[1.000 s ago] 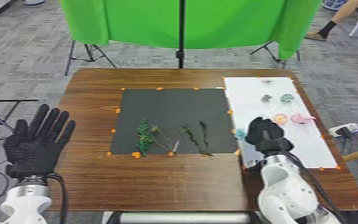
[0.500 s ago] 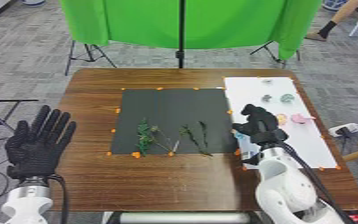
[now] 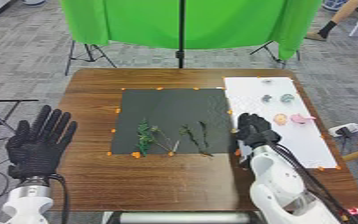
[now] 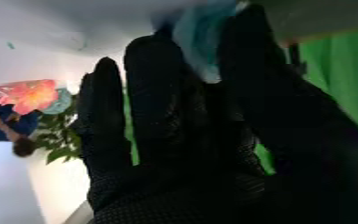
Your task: Arrange flowers
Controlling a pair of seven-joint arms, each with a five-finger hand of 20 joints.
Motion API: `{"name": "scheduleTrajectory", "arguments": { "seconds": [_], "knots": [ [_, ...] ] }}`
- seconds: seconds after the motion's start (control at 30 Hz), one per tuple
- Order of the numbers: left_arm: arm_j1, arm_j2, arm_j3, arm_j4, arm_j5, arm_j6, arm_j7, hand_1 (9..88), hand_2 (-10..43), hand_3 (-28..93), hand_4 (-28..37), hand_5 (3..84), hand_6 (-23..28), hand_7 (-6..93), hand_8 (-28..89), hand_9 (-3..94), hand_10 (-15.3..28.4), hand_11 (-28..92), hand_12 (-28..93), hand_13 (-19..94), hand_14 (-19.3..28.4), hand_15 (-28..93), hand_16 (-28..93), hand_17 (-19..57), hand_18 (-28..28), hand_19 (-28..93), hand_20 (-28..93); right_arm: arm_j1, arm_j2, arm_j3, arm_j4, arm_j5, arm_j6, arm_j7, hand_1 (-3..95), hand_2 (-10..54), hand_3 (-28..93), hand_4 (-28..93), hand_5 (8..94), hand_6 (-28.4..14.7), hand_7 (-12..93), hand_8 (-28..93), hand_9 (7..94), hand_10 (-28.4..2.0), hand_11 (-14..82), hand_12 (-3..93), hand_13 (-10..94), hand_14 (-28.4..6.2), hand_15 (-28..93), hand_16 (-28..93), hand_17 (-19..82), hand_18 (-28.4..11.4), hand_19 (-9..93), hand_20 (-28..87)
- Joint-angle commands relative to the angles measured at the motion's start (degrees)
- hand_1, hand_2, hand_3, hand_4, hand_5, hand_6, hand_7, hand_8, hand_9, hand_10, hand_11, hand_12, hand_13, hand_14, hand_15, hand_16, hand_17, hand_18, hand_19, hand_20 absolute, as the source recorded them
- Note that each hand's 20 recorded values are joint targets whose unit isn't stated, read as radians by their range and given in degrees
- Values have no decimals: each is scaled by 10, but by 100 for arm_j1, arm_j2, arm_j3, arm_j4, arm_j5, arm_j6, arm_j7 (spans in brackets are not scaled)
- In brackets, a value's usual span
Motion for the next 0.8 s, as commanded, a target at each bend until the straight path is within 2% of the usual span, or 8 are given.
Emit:
{"name": "scheduleTrajectory", "arguments": {
  "seconds": [0.03,0.17,0.27,0.37,0.6,0.73,0.8],
  "knots": [
    [74,-9,11,53,3,-6,-36,299,99,786,-283,461,91,92,-95,415,152,176,83,319,160,301,-66,-69,141,358,119,-155,42,-9,122,-122,373,-109,638,-95,634,-283,666,-19,543,16,784,-122,261,428,717,-75,592,364,391,-211,893,286],
    [70,-10,6,57,14,-58,-4,300,99,786,-283,461,91,91,-95,415,151,176,83,319,160,300,-66,-69,141,358,119,-109,261,173,-397,306,418,43,644,-95,656,-283,739,-12,493,47,853,-112,217,444,777,-65,539,384,403,-218,897,297],
    [152,0,-37,21,20,-28,37,299,99,786,-283,461,91,91,-95,415,151,176,83,320,160,300,-66,-69,141,358,119,39,436,409,-836,498,306,-61,645,-95,670,-283,769,-14,458,55,874,-109,188,453,792,-62,518,400,405,-220,896,302],
    [152,0,-36,22,22,-43,64,299,98,786,-283,461,91,91,-95,415,151,176,82,320,160,300,-67,-69,141,358,119,311,647,552,-1103,674,355,-69,648,-95,673,-283,771,-14,453,62,879,-110,180,458,793,-60,515,407,404,-221,897,305],
    [227,-7,-62,-3,-6,-11,103,296,95,786,-283,460,92,88,-95,415,151,175,83,319,160,299,-66,-69,141,358,119,945,683,559,-1272,1145,314,-32,646,-95,682,-283,766,-15,456,66,881,-111,175,463,786,-60,519,414,398,-221,898,310],
    [276,-35,-70,-18,13,37,107,289,94,784,-283,459,91,89,-94,414,151,175,83,318,160,299,-66,-69,141,358,119,1240,503,202,-1198,1245,73,-190,645,-95,685,-283,764,-15,455,70,878,-112,176,465,783,-61,522,413,396,-219,897,311],
    [254,-7,-44,-3,-8,68,126,288,94,783,-283,459,91,88,-94,414,152,174,83,318,161,298,-66,-69,142,356,118,1457,380,-82,-1126,1399,-30,-254,642,-95,690,-283,761,-14,458,75,878,-112,176,465,781,-60,525,412,395,-219,897,312]
  ]
}}
